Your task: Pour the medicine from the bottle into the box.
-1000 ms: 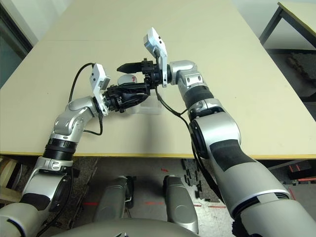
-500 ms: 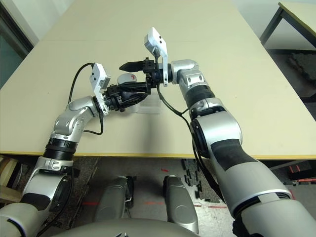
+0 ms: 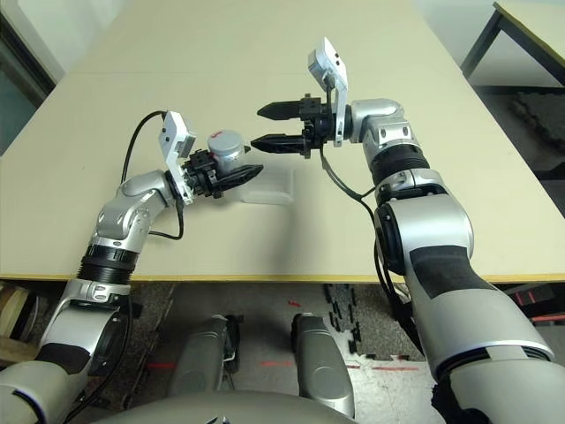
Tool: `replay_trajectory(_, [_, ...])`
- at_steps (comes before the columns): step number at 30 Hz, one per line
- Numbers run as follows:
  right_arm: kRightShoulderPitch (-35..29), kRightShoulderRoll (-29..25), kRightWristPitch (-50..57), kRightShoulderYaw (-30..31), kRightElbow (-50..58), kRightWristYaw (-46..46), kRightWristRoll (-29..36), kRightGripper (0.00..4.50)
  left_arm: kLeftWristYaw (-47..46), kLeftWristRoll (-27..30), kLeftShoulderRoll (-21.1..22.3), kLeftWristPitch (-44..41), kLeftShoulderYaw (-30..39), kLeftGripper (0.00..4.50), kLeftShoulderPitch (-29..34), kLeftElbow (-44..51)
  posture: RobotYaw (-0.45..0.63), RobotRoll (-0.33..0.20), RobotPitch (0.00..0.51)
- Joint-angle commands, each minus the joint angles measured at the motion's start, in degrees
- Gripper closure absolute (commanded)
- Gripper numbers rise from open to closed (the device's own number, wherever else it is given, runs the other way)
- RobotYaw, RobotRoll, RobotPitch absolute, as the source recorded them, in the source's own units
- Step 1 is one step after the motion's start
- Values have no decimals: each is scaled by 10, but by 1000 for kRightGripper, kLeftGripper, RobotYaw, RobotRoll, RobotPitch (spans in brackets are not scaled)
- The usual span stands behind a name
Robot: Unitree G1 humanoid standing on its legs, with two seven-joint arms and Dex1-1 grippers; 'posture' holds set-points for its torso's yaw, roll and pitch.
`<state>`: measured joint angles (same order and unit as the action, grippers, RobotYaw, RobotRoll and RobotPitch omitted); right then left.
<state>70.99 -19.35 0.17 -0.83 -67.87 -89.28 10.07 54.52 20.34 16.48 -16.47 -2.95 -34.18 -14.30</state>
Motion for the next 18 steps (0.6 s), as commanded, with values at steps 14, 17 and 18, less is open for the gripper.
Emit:
replay_trajectory(14, [-5,72,14,4,38,-12,13,0,10,-3,-3,7,-12,1822,-9,-6,-47,0,123])
replay_trajectory(17, [-2,85,12,2,36,-4,11,0,11,-3,-4,8,-13,1822,-10,-7,-44,0,123])
replay_trajectory(18, [0,89,11,1,35,0,10,0,10,-3,-5,8,-13,1822,-10,-7,-43,0,123])
